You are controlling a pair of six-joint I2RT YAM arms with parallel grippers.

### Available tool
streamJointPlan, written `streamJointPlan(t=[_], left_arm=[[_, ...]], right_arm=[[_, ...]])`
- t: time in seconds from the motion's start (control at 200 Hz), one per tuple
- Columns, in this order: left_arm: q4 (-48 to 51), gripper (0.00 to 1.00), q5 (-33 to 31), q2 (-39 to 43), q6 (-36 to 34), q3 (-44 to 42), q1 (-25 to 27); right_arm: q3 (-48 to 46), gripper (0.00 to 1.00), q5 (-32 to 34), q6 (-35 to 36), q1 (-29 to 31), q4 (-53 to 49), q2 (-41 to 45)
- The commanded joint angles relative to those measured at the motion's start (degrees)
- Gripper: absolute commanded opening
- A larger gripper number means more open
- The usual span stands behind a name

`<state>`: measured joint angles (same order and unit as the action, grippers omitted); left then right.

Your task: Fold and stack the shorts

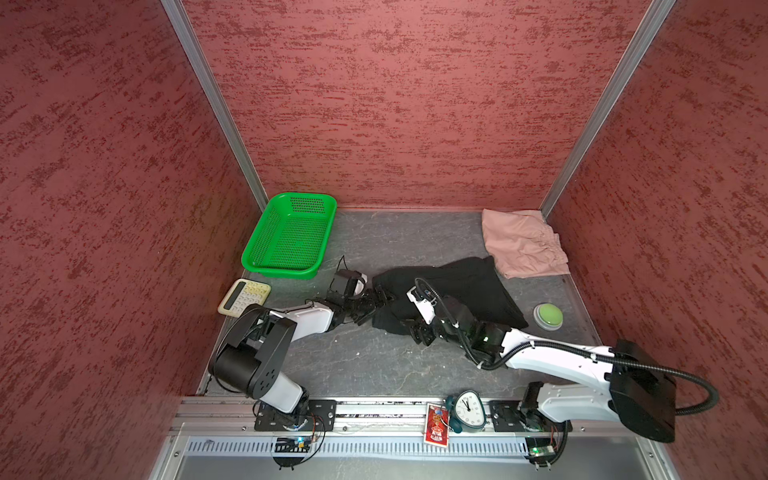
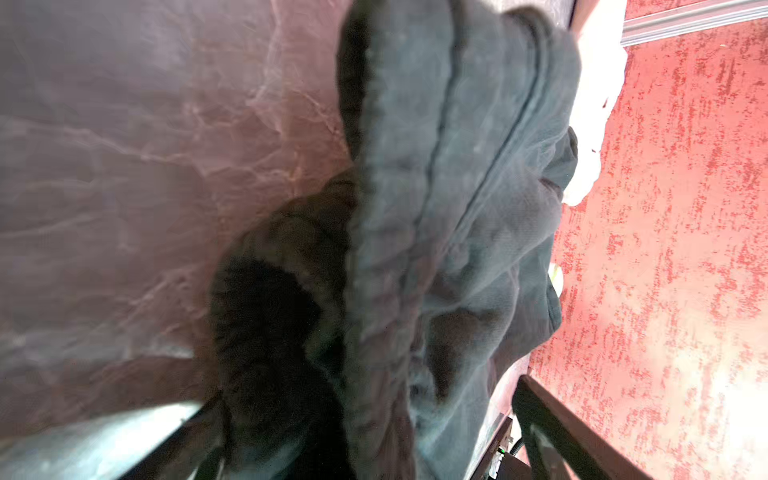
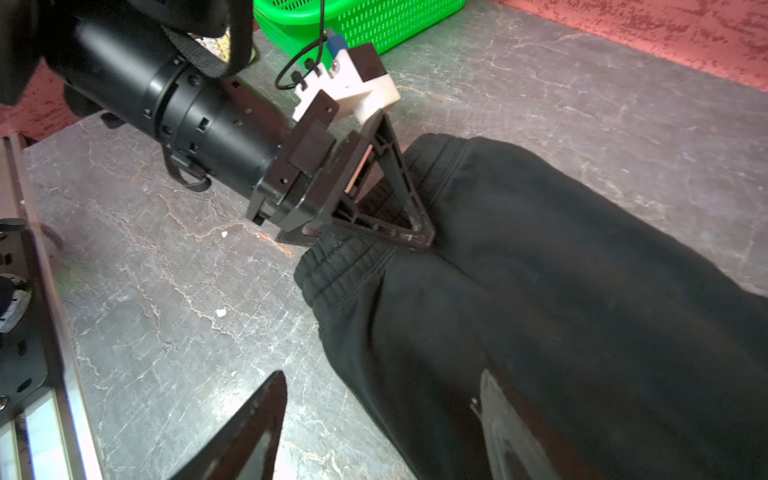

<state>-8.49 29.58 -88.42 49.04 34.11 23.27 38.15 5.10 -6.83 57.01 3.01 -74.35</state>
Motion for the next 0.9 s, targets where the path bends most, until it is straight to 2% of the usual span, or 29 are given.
streamJointPlan(t=[0.0,0.185,0.286,0.511,0.686,0.746,0.801,0.842,0.897], left_arm=[[5.45,0.99,0.04,3.72,-0.37,-0.96,-2.82],[26.84,0.99,-7.57,21.67,-5.62,0.6,-8.94],[35.02,0.99,-11.42,31.08,-7.66,0.48,-13.13],[43.68,0.99,-6.55,41.09,-11.11,-0.49,-24.23],[44.0,0.99,-3.91,42.12,-11.01,-0.84,-26.43],[43.79,0.99,-3.79,42.1,-10.87,-0.89,-26.6],[43.41,0.99,-3.66,42.1,-10.66,-1.21,-26.62],[42.8,0.99,-3.51,42.1,-10.24,-1.68,-26.65],[41.66,0.99,-2.98,42.02,-9.45,-2.72,-26.61]], right_arm=[[5.14,0.74,2.12,3.48,3.5,-5.24,-6.19],[13.09,0.81,6.99,12.59,8.29,-7.76,-15.97],[16.46,0.83,9.42,16.72,9.71,-8.09,-20.09],[19.45,0.98,17.38,24.97,11.63,-6.74,-28.92],[20.05,0.99,22.68,30.85,12.07,-3.67,-33.64],[20.05,0.94,23.89,32.1,12.07,-2.41,-34.56],[19.95,0.85,24.83,32.35,12.07,-0.94,-34.76],[19.82,0.74,24.89,31.68,12.04,-0.09,-34.45],[19.4,0.51,24.27,30.22,12.0,1.36,-33.33]])
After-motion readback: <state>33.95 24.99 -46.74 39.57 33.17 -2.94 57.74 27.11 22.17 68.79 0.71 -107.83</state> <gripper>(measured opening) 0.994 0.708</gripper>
